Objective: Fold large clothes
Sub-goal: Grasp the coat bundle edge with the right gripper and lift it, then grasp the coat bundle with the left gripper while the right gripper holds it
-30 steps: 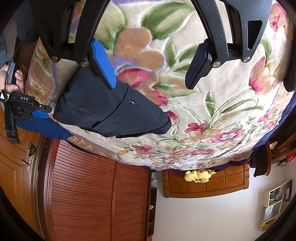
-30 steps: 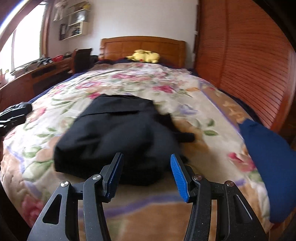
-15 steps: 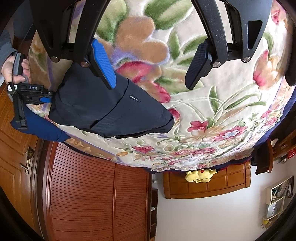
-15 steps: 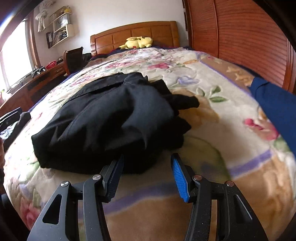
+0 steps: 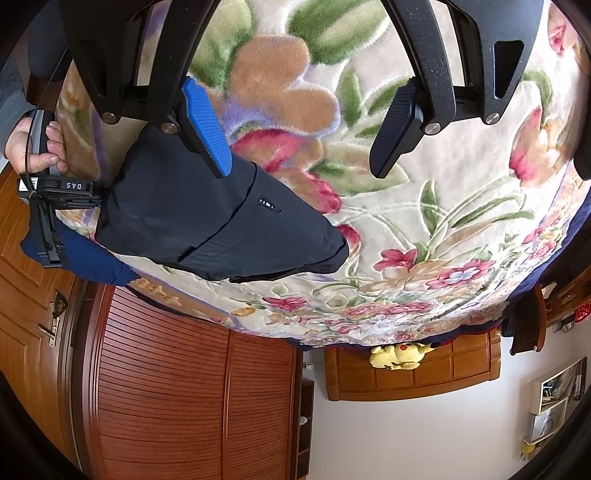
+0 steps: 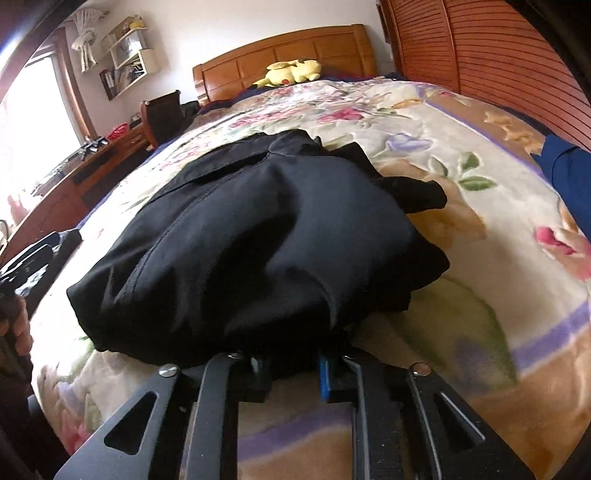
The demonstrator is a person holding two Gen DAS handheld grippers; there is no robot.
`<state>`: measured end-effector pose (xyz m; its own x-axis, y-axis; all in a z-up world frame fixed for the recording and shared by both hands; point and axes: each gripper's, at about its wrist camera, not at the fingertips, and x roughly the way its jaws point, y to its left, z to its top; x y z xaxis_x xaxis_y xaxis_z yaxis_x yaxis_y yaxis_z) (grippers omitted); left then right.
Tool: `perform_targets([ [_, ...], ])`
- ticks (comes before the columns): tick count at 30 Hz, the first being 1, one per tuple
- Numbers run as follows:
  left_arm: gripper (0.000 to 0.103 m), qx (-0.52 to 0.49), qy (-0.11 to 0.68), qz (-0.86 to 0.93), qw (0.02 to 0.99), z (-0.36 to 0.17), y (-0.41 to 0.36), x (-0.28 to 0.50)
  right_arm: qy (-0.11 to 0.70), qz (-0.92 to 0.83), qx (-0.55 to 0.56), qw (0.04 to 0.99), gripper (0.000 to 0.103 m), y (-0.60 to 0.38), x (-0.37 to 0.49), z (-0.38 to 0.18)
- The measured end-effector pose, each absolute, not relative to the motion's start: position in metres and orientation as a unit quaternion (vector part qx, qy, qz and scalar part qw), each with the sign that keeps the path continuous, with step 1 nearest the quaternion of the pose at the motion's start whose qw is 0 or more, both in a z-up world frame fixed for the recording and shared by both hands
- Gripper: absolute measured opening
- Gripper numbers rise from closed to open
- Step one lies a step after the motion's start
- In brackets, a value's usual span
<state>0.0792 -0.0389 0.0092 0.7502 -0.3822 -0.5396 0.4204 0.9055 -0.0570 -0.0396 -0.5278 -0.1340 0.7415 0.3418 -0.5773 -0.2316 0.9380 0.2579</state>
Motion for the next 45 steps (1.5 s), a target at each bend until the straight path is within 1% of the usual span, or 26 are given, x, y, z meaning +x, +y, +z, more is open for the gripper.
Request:
perform_targets([
  [2, 0.078, 0.029, 0.281, -0.218, 0.934, 0.010, -0.039, 0.079, 0.322, 0.160, 0.096, 0.928, 0.013, -0.531, -0.044, -0.132],
  [11, 0.078, 0.036, 0.284, -0.223, 0.932, 0.015, -0.050, 0.081, 0.277, 0.146, 0.044, 0.949, 0.010, -0.546, -0.078, -0.107],
  [18, 0.078, 0.033, 0.287, -0.239, 0.927, 0.022, -0.066, 0.089, 0.281, 0.096, 0.024, 0.954, 0.009, -0.602, -0.129, -0.105],
  [23, 0.078, 0.036, 0.292, -0.259, 0.920, 0.026, -0.093, 0.102, 0.292, 0.053, 0.027, 0.954, 0.009, -0.648, -0.161, -0.107],
  [26, 0.078, 0.036, 0.297, -0.273, 0.914, 0.026, -0.115, 0.112, 0.298, 0.050, 0.043, 0.952, 0.010, -0.655, -0.162, -0.115],
  [30, 0.078, 0.041, 0.315, -0.287, 0.904, 0.016, -0.144, 0.128, 0.289, 0.034, 0.033, 0.956, 0.011, -0.647, -0.155, -0.124],
  [34, 0.078, 0.064, 0.326, -0.285, 0.899, 0.006, -0.166, 0.145, 0.284, 0.033, 0.049, 0.957, 0.014, -0.643, -0.150, -0.120],
  [35, 0.076, 0.066, 0.331, -0.284, 0.898, 0.002, -0.170, 0.150, 0.284, 0.034, 0.050, 0.957, 0.014, -0.643, -0.151, -0.118],
  [36, 0.074, 0.068, 0.336, -0.283, 0.896, -0.003, -0.174, 0.155, 0.283, 0.033, 0.052, 0.957, 0.017, -0.645, -0.152, -0.119],
  [37, 0.069, 0.070, 0.343, -0.280, 0.894, -0.007, -0.177, 0.159, 0.283, 0.031, 0.053, 0.957, 0.020, -0.645, -0.152, -0.120],
  [38, 0.066, 0.075, 0.350, -0.278, 0.891, -0.012, -0.180, 0.163, 0.283, 0.029, 0.053, 0.957, 0.021, -0.644, -0.153, -0.122],
  [41, 0.065, 0.083, 0.368, -0.274, 0.885, -0.025, -0.186, 0.171, 0.285, 0.020, 0.056, 0.957, 0.030, -0.645, -0.155, -0.124],
  [43, 0.065, 0.082, 0.378, -0.271, 0.881, -0.031, -0.188, 0.176, 0.287, 0.013, 0.057, 0.956, 0.038, -0.645, -0.151, -0.125],
  [45, 0.065, 0.076, 0.390, -0.270, 0.877, -0.035, -0.188, 0.181, 0.289, 0.007, 0.051, 0.956, 0.043, -0.642, -0.146, -0.126],
])
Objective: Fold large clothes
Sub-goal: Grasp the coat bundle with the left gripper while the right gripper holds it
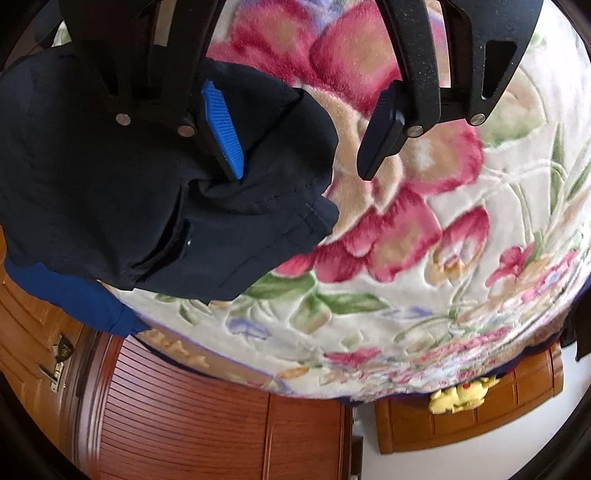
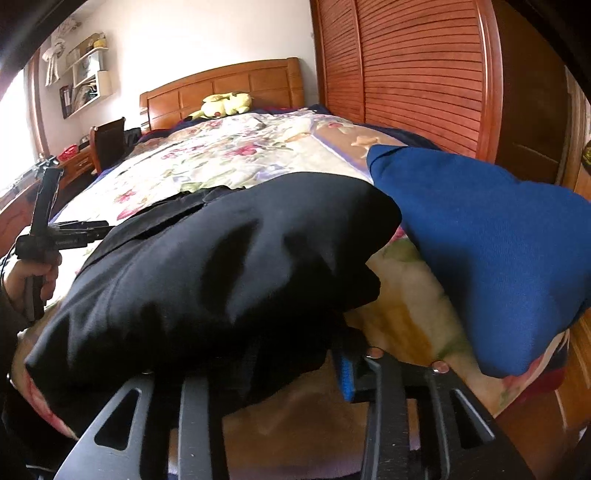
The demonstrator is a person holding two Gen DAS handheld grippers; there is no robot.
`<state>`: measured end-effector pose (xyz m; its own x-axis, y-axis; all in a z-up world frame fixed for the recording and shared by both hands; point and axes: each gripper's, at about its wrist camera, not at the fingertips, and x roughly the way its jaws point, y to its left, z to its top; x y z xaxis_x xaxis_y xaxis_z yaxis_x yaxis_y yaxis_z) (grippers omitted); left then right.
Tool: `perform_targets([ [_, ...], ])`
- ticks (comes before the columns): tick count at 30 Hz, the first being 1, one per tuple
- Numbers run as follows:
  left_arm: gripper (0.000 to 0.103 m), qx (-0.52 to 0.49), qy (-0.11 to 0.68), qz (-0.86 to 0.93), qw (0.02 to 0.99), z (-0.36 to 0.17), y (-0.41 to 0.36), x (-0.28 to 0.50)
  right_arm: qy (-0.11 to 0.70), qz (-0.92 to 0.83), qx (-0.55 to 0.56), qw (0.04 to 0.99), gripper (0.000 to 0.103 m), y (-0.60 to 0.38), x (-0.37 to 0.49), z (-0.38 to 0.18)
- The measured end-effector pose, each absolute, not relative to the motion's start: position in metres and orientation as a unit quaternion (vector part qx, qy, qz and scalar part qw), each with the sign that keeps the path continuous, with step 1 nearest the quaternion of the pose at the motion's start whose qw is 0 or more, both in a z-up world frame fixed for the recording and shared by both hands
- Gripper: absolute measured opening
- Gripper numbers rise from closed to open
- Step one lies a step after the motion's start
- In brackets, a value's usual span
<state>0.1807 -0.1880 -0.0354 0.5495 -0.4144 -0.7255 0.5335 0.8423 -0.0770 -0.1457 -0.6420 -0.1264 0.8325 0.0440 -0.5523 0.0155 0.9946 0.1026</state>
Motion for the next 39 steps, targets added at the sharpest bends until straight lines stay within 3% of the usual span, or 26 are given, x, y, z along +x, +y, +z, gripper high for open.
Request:
perform_targets([
  [6, 0.065, 0.075, 0.411, -0.268, 0.868, -0.048, -0.192, 0.186, 0.292, -0.001, 0.046, 0.955, 0.053, -0.637, -0.142, -0.129],
  [12, 0.065, 0.077, 0.418, -0.268, 0.865, -0.052, -0.193, 0.186, 0.298, 0.011, 0.061, 0.952, 0.054, -0.636, -0.139, -0.134],
  [18, 0.048, 0.081, 0.419, -0.280, 0.860, -0.053, -0.197, 0.183, 0.298, 0.018, 0.074, 0.952, 0.054, -0.638, -0.137, -0.133],
  [23, 0.027, 0.097, 0.421, -0.286, 0.855, -0.054, -0.200, 0.178, 0.299, 0.019, 0.077, 0.951, 0.054, -0.636, -0.135, -0.134],
  [26, 0.010, 0.115, 0.415, -0.287, 0.856, -0.051, -0.203, 0.172, 0.296, 0.023, 0.070, 0.952, 0.046, -0.634, -0.134, -0.133],
  [31, 0.003, 0.108, 0.383, -0.274, 0.875, -0.035, -0.193, 0.161, 0.280, 0.030, 0.049, 0.958, 0.019, -0.630, -0.136, -0.123],
  [39, 0.002, 0.102, 0.340, -0.266, 0.896, 0.014, -0.185, 0.150, 0.252, 0.051, 0.039, 0.966, 0.013, -0.632, -0.135, -0.096],
])
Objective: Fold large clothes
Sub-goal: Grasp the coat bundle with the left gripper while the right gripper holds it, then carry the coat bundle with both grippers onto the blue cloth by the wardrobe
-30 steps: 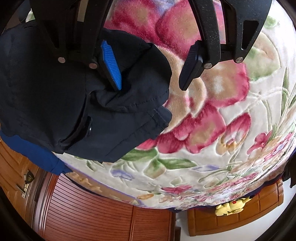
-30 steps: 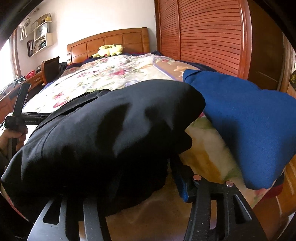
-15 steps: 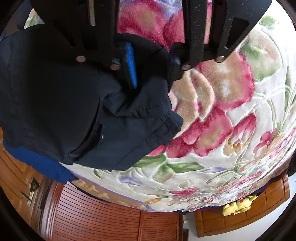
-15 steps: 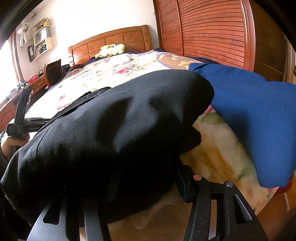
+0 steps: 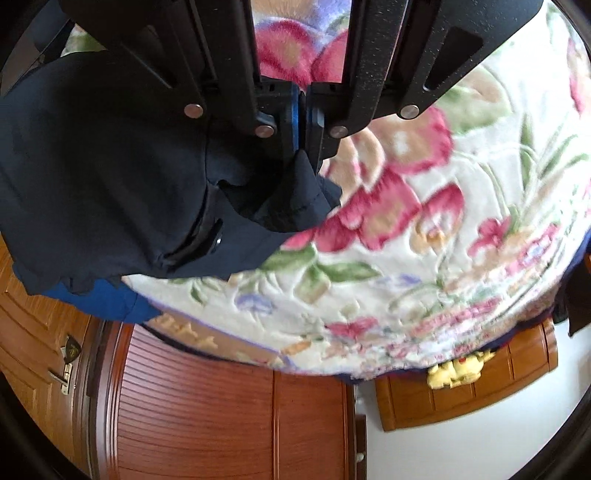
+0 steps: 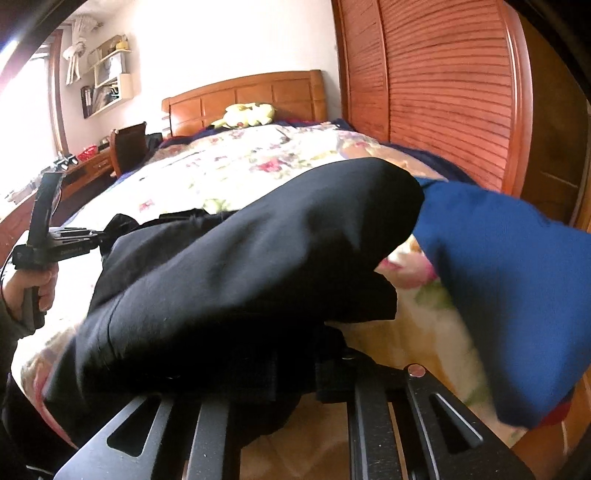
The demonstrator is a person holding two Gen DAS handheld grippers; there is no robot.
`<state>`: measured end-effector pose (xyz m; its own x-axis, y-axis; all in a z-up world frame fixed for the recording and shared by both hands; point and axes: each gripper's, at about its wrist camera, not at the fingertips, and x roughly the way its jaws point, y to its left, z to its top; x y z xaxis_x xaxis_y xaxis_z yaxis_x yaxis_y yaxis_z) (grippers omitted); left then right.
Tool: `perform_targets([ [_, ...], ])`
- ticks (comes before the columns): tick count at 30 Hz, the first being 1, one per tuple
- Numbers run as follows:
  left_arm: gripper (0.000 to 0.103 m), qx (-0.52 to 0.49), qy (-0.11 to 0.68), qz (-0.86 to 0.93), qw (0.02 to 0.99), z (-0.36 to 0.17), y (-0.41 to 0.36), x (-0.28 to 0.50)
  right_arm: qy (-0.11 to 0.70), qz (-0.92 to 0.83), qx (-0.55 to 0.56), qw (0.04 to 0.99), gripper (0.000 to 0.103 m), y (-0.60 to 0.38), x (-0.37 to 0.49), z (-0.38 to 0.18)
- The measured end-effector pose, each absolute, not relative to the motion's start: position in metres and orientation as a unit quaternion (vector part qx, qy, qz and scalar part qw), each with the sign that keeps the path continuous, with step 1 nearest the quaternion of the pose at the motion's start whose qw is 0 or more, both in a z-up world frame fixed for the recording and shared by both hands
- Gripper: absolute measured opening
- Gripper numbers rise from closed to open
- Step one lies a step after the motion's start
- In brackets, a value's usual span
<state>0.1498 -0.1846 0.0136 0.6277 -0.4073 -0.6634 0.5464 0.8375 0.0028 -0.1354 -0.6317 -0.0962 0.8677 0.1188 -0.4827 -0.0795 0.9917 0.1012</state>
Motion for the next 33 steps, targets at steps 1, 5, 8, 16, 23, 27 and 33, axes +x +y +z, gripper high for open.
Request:
perform_targets([
  [1, 0.002, 0.103, 0.335, -0.265, 0.898, 0.018, -0.185, 0.149, 0.249, 0.053, 0.035, 0.966, 0.012, -0.632, -0.135, -0.093],
  [5, 0.002, 0.101, 0.318, -0.259, 0.906, 0.039, -0.184, 0.149, 0.241, 0.058, 0.021, 0.968, 0.011, -0.631, -0.130, -0.087],
  [8, 0.002, 0.097, 0.309, -0.254, 0.911, 0.052, -0.184, 0.151, 0.237, 0.064, 0.018, 0.969, 0.011, -0.630, -0.127, -0.082],
  [16, 0.002, 0.103, 0.274, -0.249, 0.923, 0.101, -0.213, 0.159, 0.209, 0.064, -0.006, 0.976, 0.010, -0.643, -0.120, -0.050],
  [23, 0.002, 0.103, 0.229, -0.283, 0.926, 0.155, -0.289, 0.176, 0.167, 0.011, -0.020, 0.986, 0.010, -0.703, -0.137, -0.002],
  [27, 0.002, 0.091, 0.210, -0.329, 0.916, 0.177, -0.355, 0.187, 0.151, -0.043, -0.019, 0.987, 0.010, -0.749, -0.158, 0.013],
  [33, 0.002, 0.097, 0.196, -0.388, 0.895, 0.185, -0.461, 0.190, 0.140, -0.130, -0.014, 0.981, 0.010, -0.808, -0.203, 0.004],
])
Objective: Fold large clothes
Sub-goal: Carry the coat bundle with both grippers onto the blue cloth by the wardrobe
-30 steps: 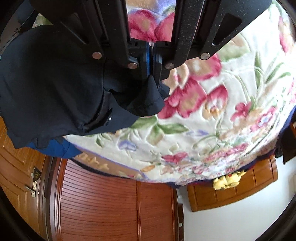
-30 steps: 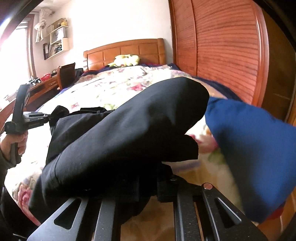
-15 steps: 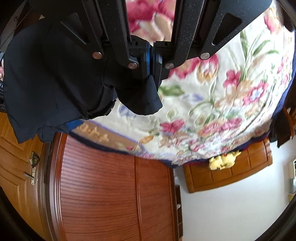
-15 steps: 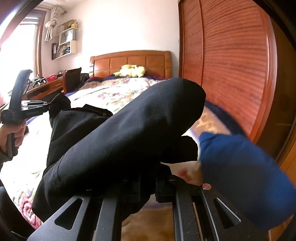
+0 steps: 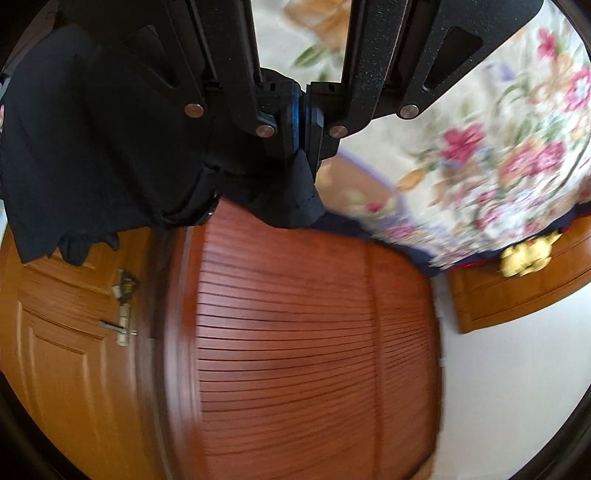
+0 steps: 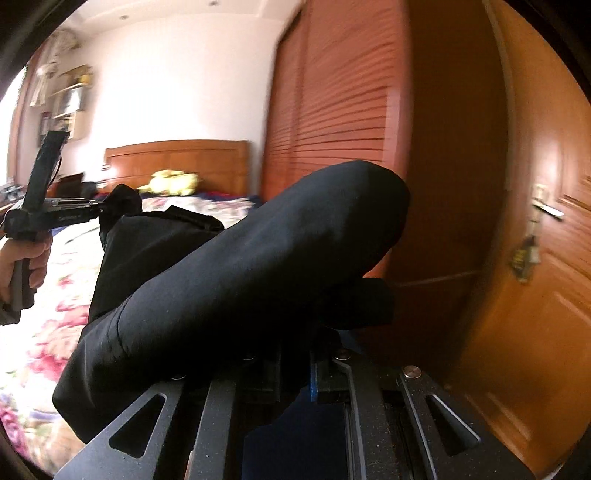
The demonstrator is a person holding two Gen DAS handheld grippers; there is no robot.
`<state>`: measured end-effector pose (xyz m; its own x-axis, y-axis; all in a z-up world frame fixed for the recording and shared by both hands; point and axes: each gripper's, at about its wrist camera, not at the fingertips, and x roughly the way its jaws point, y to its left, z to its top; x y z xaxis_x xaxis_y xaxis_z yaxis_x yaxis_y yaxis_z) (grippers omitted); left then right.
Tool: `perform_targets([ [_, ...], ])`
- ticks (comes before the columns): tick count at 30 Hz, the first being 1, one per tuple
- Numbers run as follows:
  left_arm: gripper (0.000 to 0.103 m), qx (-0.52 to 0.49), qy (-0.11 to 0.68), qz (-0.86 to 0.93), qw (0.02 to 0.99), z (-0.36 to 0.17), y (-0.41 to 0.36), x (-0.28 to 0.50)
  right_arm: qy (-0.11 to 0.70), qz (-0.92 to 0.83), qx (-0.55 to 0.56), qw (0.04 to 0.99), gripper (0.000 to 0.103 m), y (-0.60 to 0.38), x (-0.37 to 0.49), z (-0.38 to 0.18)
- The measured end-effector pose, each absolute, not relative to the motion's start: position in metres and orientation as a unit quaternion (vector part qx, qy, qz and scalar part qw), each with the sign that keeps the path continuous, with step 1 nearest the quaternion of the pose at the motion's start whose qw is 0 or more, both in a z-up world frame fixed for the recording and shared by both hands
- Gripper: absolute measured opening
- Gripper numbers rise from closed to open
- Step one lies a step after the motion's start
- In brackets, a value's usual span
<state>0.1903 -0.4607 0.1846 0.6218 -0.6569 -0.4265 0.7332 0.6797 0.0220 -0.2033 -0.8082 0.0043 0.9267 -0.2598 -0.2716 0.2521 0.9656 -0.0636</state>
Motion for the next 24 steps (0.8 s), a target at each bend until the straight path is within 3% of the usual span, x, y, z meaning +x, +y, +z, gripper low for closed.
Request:
perform_targets([
  [6, 0.002, 0.121, 0.217, -0.426, 0.870, 0.153, -0.532, 0.171, 0.158, -0.182, 0.009, 0.970, 0.010, -0.841, -0.238, -0.035],
  [11, 0.002, 0.148, 0.221, -0.416, 0.870, 0.139, -0.543, 0.163, 0.167, -0.188, 0.019, 0.968, 0.010, -0.836, -0.243, -0.059],
  [24, 0.002, 0.128, 0.152, -0.388, 0.900, 0.245, -0.564, 0.193, 0.086, -0.223, -0.018, 0.971, 0.009, -0.856, -0.207, 0.036],
])
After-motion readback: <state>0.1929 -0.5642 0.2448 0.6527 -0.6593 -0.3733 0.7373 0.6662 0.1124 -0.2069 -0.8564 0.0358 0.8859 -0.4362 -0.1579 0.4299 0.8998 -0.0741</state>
